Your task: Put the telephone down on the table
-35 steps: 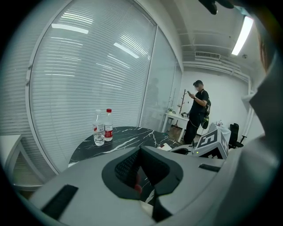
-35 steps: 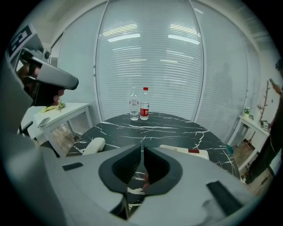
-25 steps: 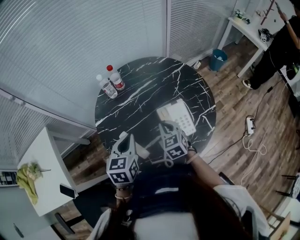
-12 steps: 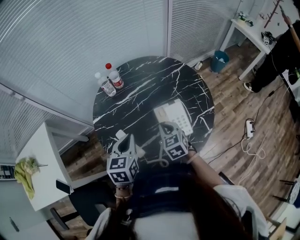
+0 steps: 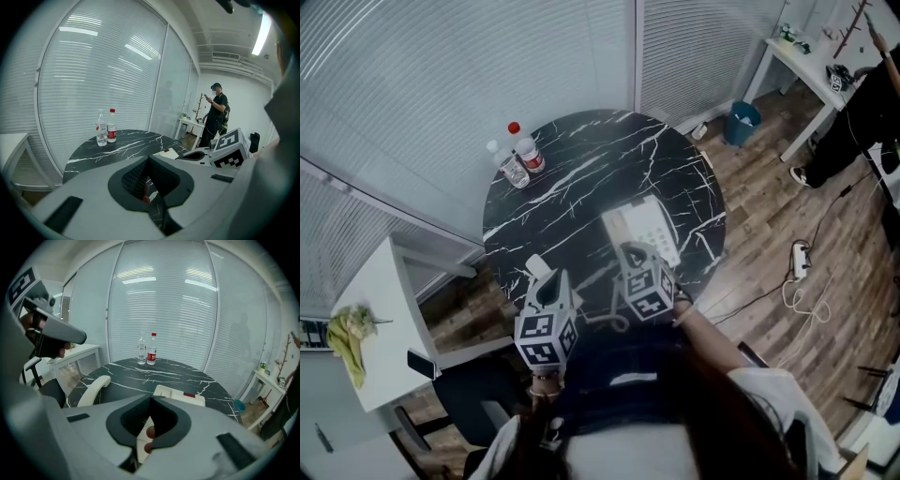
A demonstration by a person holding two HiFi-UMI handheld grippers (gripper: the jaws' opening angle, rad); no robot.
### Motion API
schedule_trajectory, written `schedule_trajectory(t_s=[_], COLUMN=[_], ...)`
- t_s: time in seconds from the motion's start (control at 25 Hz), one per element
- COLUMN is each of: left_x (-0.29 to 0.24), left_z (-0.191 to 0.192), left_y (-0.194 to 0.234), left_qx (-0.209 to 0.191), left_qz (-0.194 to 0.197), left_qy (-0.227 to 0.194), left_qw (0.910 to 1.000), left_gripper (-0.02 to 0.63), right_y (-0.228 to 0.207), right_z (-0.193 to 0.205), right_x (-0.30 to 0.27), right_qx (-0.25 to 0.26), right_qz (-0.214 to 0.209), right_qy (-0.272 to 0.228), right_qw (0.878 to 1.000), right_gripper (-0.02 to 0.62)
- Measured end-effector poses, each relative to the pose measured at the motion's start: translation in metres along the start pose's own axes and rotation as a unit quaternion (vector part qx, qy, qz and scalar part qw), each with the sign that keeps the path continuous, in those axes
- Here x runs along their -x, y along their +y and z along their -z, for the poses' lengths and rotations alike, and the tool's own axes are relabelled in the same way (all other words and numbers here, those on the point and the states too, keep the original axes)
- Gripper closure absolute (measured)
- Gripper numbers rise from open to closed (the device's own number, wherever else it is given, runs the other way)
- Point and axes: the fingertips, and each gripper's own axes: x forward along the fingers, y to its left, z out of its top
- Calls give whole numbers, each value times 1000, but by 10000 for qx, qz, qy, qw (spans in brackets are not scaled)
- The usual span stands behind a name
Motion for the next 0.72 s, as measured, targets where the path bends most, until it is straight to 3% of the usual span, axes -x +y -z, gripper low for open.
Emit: schedule_trajectory(t_s=[0.72], left_x=[7], left_z=[12], left_y=[-22], left_qx=[-122], left_qz=[48], left_qy=[201], left_qw=[9997], left_gripper=[606], right_y=[-17], right_z=[23], right_x=[21], right_qx=[-253], right_qz=[259], right_qy=[118], right_qw=[9993], right_gripper=[600])
